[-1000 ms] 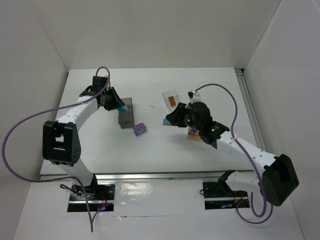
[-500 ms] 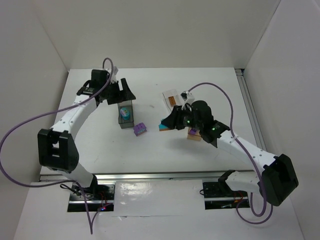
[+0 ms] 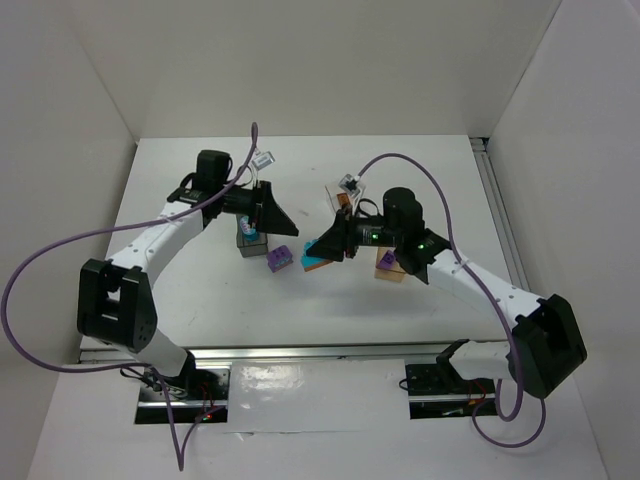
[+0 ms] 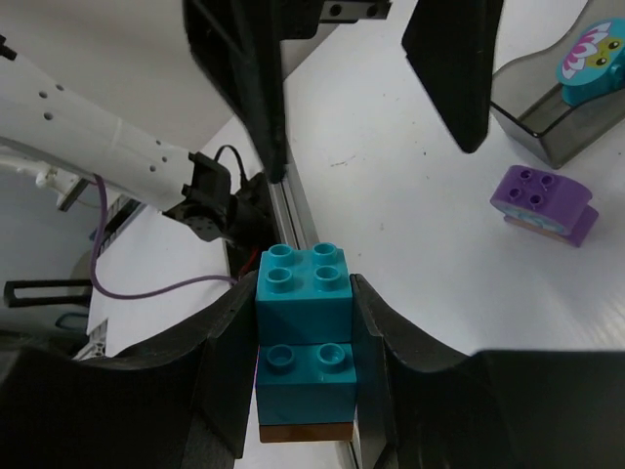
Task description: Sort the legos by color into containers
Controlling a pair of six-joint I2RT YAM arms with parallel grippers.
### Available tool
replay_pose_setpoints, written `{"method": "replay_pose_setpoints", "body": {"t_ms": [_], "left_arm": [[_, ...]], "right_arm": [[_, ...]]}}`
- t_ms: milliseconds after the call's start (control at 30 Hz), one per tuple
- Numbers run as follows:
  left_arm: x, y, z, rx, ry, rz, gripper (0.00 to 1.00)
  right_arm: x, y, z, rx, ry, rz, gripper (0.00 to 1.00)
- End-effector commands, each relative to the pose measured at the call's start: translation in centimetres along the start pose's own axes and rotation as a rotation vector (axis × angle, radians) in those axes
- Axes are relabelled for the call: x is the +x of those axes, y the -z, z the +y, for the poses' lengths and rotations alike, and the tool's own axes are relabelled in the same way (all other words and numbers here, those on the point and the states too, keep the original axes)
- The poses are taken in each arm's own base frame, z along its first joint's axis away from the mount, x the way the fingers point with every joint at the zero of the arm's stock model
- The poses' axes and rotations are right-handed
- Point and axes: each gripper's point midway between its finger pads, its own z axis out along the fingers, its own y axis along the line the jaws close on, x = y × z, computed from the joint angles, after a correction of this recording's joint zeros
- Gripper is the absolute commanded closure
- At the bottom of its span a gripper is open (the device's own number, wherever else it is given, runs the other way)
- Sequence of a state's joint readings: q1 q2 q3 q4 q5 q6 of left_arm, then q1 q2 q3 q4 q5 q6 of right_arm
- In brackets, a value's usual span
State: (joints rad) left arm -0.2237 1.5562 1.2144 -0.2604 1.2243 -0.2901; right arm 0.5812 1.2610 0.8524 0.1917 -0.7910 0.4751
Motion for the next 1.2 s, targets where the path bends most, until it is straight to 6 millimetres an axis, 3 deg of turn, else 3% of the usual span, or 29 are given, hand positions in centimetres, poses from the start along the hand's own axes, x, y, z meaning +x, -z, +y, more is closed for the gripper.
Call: {"method": "replay_pose_setpoints", "body": {"t_ms": [0, 33, 133, 467, 700, 867, 900, 1000, 1033, 1067, 1100, 1167], "left_arm": [[-0.3, 0.5, -3.0, 0.140, -0.144, 0.003, 0.10], [0.3, 0.4, -2.5, 0.139, -0.129, 0.007, 0.10], [0.9, 0.5, -2.9, 0.153, -0.151, 0.000, 0.09], [1.4, -1.4, -4.9, 0.244, -0.170, 0.045, 0.09], [1.6, -2.3, -5.3, 0.275, -0.198, 0.074, 0.23], [1.3, -2.2, -5.7, 0.278, -0.199, 0.067, 0.43], [1.2, -2.3, -5.5, 0.268, -0.199, 0.063, 0.55], [0.9, -2.3, -5.6, 0.259, -0.201, 0.059, 0.75], [1.1, -2.3, -5.5, 0.257, -0.185, 0.065, 0.82], [1.0, -2.3, -5.6, 0.258, -0.197, 0.064, 0.98], [0.8, -2.2, -5.8, 0.257, -0.203, 0.064, 1.00], [1.0, -2.0, -5.1, 0.246, -0.182, 0.064, 1.00]], "right_arm": [[-4.1, 0.3, 1.1, -0.032, 0.065, -0.106, 0.85], [-4.6, 0.4, 0.5, -0.012, 0.045, -0.125, 0.85], [-5.9, 0.3, 1.0, -0.038, 0.015, -0.151, 0.83], [-6.6, -0.3, 1.8, -0.123, -0.011, -0.169, 0.83], [-6.8, -0.6, 1.6, -0.130, -0.020, -0.176, 0.83], [-6.4, -0.7, 1.4, -0.131, -0.042, -0.160, 0.83], [-6.4, -0.8, 1.4, -0.130, -0.033, -0.160, 0.83], [-5.9, -0.8, 0.8, -0.107, -0.057, -0.154, 0.82], [-6.0, -0.5, 0.9, -0.097, -0.048, -0.164, 0.79], [-5.6, -0.6, 0.4, -0.075, -0.059, -0.155, 0.70], [-5.8, -0.3, 0.5, -0.060, -0.055, -0.163, 0.41], [-6.8, 0.7, -0.2, 0.011, -0.041, -0.210, 0.33]]}}
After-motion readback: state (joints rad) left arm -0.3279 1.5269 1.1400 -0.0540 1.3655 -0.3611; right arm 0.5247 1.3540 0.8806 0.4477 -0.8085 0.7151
